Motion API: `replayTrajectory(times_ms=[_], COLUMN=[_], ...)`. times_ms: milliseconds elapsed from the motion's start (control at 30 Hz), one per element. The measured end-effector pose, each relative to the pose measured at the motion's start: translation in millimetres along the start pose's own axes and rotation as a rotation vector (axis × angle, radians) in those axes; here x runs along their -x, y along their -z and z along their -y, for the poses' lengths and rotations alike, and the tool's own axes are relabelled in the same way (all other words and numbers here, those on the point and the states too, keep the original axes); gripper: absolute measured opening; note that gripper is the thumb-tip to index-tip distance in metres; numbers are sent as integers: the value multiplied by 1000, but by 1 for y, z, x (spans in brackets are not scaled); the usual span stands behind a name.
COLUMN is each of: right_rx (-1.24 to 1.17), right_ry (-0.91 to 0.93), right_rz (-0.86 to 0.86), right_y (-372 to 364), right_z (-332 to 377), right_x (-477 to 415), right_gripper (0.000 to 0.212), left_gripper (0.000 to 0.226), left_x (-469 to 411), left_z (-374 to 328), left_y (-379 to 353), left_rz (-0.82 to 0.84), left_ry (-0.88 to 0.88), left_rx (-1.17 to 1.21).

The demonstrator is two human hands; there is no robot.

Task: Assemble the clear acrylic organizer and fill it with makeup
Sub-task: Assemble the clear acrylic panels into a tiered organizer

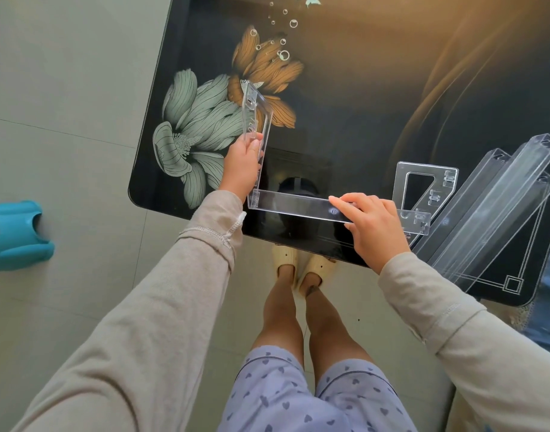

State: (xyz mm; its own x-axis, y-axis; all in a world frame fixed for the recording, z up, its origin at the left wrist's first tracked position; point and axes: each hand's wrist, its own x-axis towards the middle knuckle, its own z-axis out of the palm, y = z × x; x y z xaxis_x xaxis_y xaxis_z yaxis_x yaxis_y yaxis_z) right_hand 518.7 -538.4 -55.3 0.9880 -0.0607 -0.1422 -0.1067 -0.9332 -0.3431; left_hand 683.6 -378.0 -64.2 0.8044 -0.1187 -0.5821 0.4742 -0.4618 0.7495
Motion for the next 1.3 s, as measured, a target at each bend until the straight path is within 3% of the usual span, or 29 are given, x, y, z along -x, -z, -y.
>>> replayTrajectory(times_ms=[467, 633, 733, 1000, 1200, 1300], right_rx=[86, 84, 78, 29, -41, -38], right_ry=[-3, -19, -27, -46, -80, -85], right_rz=[29, 43, 47, 12, 136, 76], right_y=[-10, -12, -14, -16, -21, -16], right_z=[6, 8, 7, 15, 29, 31], right_x=[0, -4, -3, 0, -8, -7], right_gripper=[71, 70, 71, 69, 62, 59], left_gripper=[38, 27, 20, 22, 17, 29], left_x=[18, 52, 59, 52, 47, 53], left_z=[15, 48, 52, 40, 42, 40], left_y=[4, 1, -3, -7, 8, 3], left_rz=[48, -208, -334, -404, -377, -423], left_ry=[-19, 14, 56, 42, 41, 31], left_rx=[87, -240, -234, -394, -377, -336])
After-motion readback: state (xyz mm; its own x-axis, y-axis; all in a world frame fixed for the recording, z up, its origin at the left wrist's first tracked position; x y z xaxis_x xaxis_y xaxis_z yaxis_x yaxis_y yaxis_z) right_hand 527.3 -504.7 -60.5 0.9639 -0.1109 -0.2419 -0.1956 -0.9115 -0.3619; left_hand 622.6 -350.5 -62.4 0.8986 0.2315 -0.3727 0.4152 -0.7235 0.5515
